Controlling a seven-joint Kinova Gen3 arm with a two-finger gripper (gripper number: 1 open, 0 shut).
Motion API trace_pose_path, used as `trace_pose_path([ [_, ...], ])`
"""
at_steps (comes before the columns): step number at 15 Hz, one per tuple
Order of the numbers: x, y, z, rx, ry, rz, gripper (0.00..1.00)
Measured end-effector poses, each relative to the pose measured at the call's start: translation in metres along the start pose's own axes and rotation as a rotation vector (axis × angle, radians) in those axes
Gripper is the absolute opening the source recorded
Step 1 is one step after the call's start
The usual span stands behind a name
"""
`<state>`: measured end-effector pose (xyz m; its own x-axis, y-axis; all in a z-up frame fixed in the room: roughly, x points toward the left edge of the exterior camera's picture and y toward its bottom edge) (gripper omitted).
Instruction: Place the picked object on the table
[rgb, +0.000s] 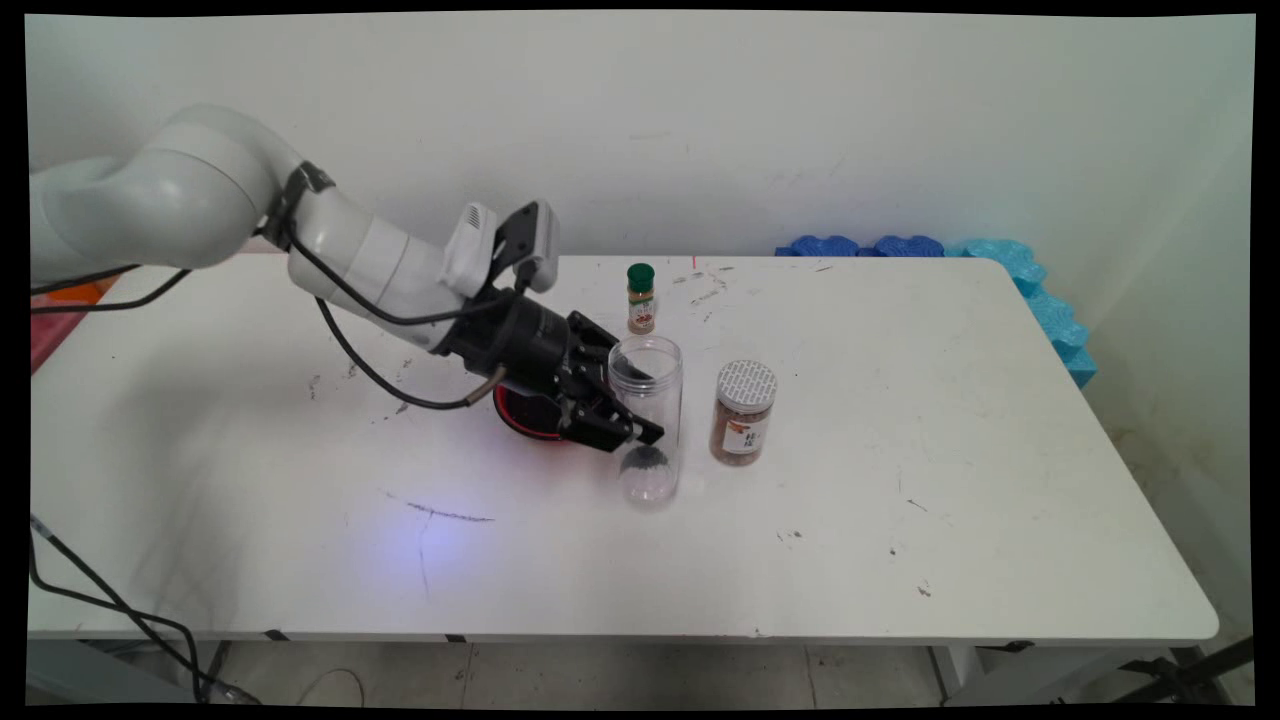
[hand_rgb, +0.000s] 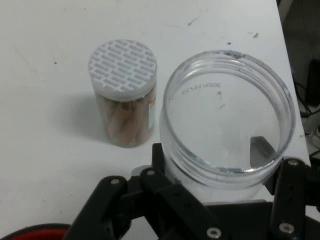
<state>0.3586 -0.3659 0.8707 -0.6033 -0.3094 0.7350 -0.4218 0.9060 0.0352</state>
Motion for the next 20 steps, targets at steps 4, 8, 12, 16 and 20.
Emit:
trace_pose_path([
  [4, -0.006, 0.002, 0.011, 0.002, -0.019, -0.002, 0.00],
  [8, -0.012, 0.004, 0.018, 0.002, -0.030, -0.003, 0.00],
  [12, -0.016, 0.006, 0.023, 0.001, -0.039, -0.006, 0.00],
  [16, -0.018, 0.007, 0.027, 0.001, -0.043, -0.009, 0.00],
  [20, -0.019, 0.007, 0.030, 0.003, -0.043, -0.014, 0.00],
])
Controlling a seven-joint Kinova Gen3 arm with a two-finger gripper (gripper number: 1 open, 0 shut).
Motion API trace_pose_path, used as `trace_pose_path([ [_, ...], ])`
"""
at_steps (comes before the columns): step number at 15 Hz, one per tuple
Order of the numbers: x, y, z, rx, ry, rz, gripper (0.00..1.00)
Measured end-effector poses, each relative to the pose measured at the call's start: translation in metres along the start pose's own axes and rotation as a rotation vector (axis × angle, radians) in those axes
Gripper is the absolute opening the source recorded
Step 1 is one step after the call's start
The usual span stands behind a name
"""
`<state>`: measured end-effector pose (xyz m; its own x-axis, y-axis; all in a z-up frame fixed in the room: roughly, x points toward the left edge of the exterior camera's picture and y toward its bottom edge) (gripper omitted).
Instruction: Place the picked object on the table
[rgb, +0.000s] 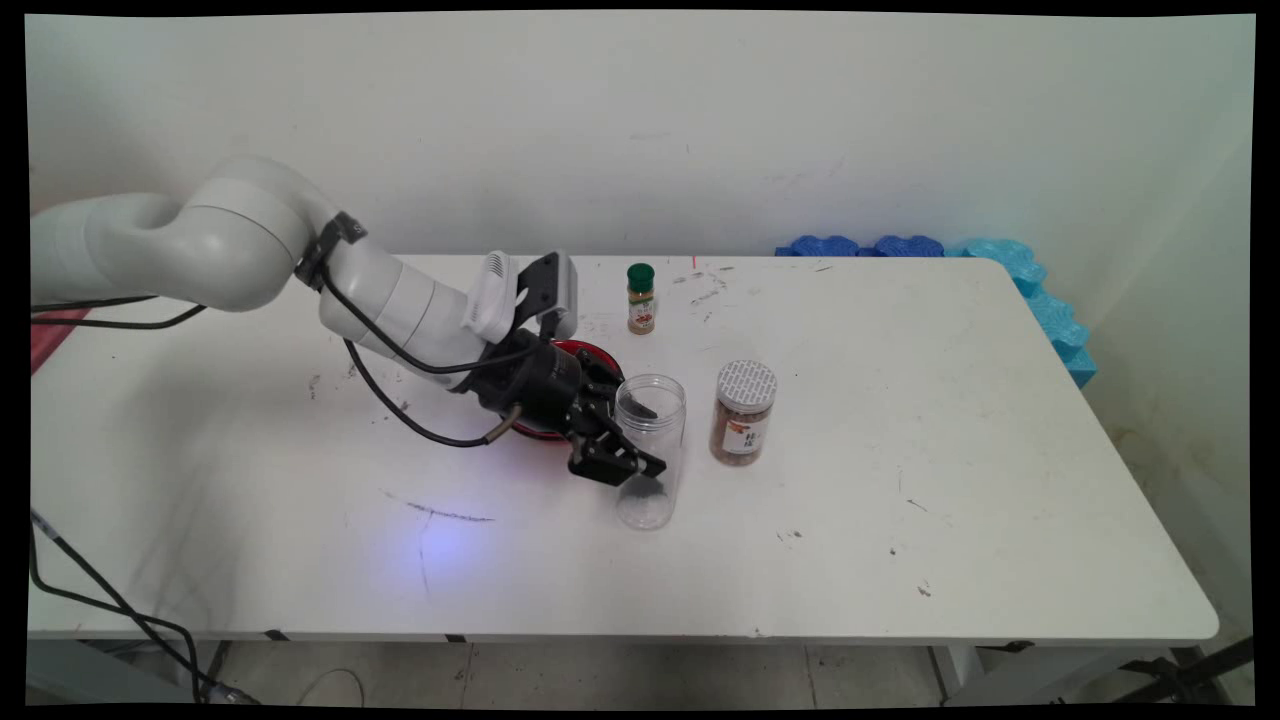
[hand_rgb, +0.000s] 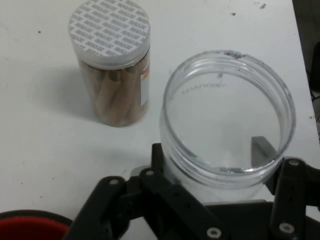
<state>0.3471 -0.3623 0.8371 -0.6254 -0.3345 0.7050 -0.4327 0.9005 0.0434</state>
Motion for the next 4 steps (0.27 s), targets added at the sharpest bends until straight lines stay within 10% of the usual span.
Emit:
trace_pose_path([
  [1, 0.0000, -0.0002, 0.0006, 0.000, 0.002, -0.003, 0.00],
  [2, 0.0001, -0.0004, 0.0010, 0.001, 0.004, -0.007, 1.00],
  [4, 0.0008, -0.0007, 0.0016, -0.001, 0.011, -0.015, 1.00],
])
